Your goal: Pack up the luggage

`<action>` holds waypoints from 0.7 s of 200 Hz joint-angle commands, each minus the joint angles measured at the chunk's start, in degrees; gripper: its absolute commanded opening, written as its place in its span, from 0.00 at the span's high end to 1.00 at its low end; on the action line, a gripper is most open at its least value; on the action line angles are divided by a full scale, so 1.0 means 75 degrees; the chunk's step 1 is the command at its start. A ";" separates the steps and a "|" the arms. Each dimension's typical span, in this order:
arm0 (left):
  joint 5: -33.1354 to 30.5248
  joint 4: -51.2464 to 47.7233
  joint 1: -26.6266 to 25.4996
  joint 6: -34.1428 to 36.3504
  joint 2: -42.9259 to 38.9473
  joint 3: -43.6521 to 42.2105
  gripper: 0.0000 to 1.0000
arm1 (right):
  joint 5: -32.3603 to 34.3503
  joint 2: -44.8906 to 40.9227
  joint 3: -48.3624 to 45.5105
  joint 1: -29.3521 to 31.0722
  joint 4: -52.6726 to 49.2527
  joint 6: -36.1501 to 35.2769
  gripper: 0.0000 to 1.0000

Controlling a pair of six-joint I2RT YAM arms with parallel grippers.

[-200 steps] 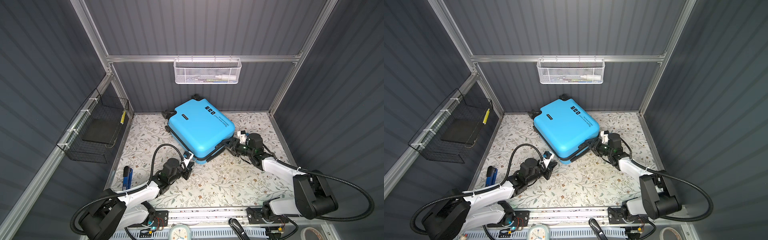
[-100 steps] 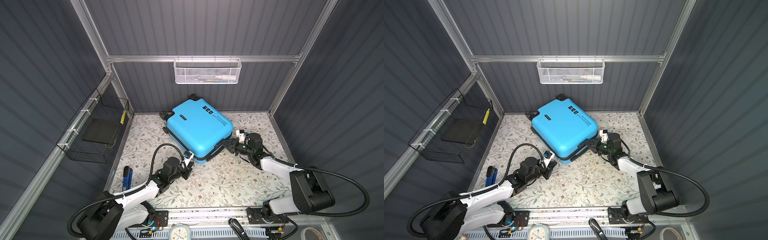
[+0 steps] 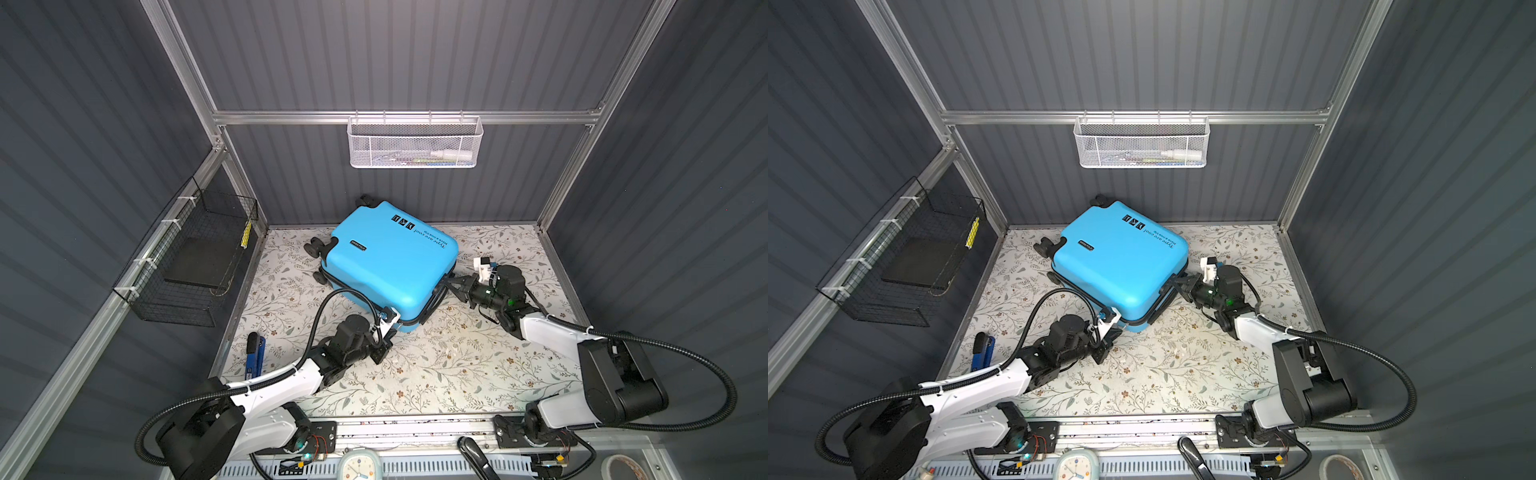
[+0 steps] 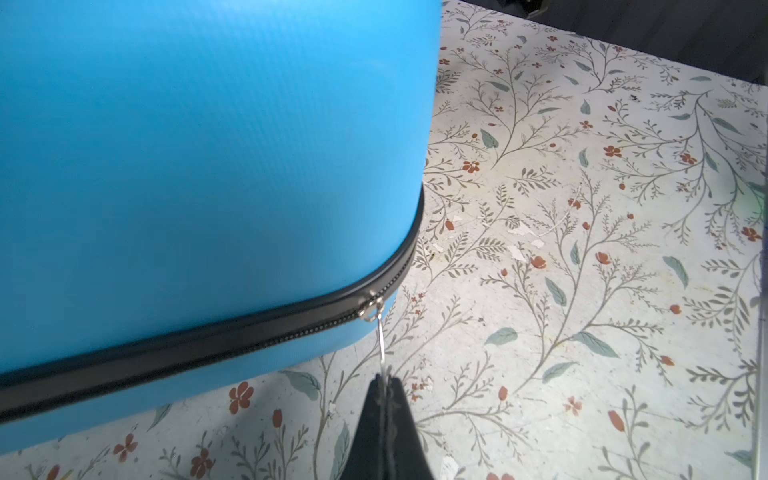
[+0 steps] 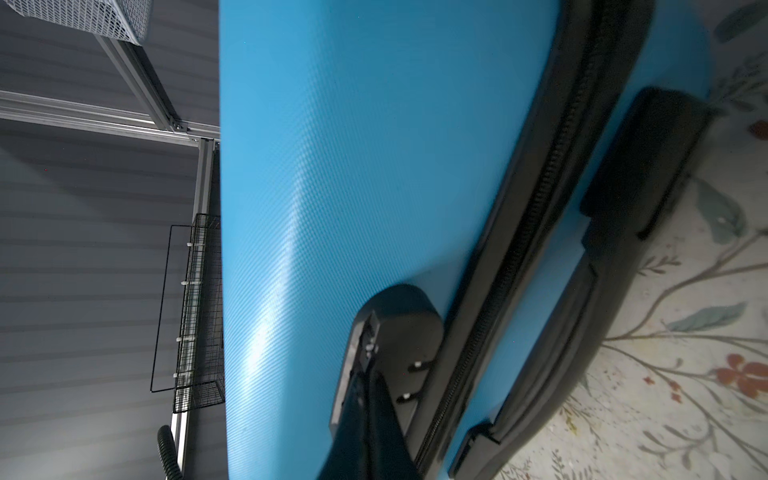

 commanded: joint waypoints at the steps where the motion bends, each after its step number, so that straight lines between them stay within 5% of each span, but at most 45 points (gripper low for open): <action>1: 0.1184 0.0147 -0.0440 0.0462 0.0222 0.0308 1.00 | -0.0001 0.0286 0.0030 0.0281 -0.0230 -0.0047 0.97; 73: 0.1052 0.0393 -0.0478 0.0490 0.0353 0.0266 1.00 | 0.0021 0.0280 0.0035 0.0352 -0.0238 -0.0064 0.95; 140: 0.0684 0.0557 -0.0477 0.0321 0.0178 0.0037 1.00 | -0.0063 -0.0170 0.0978 -0.1053 -0.1865 -0.1036 0.51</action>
